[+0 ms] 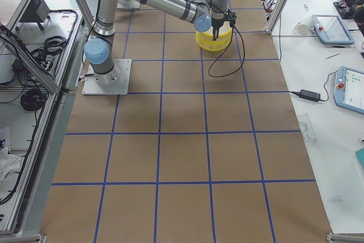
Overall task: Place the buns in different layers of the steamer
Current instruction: 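Lift the top tier aside with the right gripper while the left carries the bun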
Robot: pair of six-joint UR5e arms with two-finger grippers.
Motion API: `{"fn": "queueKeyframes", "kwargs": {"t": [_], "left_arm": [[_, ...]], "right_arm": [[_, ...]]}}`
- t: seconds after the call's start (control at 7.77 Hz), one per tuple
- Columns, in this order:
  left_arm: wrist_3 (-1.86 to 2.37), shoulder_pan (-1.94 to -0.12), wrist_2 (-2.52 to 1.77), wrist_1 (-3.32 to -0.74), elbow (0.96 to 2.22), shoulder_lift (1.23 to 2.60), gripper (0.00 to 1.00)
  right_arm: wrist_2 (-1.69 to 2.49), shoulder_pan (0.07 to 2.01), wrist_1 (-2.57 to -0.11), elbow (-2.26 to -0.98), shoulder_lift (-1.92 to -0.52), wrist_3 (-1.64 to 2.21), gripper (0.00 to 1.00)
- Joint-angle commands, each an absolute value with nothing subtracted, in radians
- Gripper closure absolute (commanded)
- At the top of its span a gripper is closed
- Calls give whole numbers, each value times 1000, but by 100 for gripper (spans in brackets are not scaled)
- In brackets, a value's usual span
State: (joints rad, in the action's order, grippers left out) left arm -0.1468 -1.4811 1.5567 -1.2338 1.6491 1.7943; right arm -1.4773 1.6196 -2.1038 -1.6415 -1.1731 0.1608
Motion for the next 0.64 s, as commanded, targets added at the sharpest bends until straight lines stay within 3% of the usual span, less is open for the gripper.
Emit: {"fn": "queueKeyframes", "kwargs": {"t": [0.0, 0.51], "left_arm": [[-51, -1523, 1525, -1230, 1648, 1790, 100], [121, -1594, 1396, -1105, 1649, 1818, 100]], "right_arm": [[-1457, 1603, -2044, -1631, -1222, 149, 100], [-1477, 1419, -1869, -1601, -1348, -49, 100]]}}
